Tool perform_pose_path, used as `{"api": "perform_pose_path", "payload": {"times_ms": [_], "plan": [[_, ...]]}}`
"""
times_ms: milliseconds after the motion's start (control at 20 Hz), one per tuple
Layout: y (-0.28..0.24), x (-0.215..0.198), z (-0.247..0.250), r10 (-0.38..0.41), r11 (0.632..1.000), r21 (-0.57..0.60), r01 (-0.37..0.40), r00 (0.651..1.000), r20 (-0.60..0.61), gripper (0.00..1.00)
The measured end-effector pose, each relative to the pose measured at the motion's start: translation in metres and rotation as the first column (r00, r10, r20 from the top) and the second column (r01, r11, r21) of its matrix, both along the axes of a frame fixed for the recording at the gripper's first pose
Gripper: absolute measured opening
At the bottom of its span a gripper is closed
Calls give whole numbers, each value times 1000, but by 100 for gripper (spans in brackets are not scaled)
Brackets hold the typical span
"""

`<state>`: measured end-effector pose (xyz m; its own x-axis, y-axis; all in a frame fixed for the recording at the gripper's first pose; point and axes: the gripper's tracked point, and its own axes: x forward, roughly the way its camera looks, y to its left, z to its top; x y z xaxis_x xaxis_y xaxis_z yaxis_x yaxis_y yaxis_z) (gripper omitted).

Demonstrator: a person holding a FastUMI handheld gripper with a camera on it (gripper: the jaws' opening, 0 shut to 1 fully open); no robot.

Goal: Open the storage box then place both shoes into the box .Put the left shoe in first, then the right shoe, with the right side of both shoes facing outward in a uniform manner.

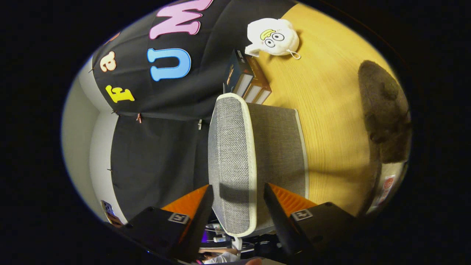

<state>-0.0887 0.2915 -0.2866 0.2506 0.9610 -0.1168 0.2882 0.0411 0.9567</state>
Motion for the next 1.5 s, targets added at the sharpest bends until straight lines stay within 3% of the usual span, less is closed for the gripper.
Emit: {"api": "perform_pose_path", "payload": {"times_ms": [150,300,400,750,1000,1200,1500], "plan": [[0,-3,5,26,998,61,-25,999,-23,50],[-13,7,13,-15,997,78,16,1000,-5,18],[-15,5,18,-15,998,65,13,999,31,6],[-18,8,56,-11,998,-60,20,990,138,5],[-9,32,121,-19,988,-141,63,955,295,5],[18,50,164,11,972,-220,85,914,405,7],[88,57,207,38,966,-247,80,897,440,7]]}}
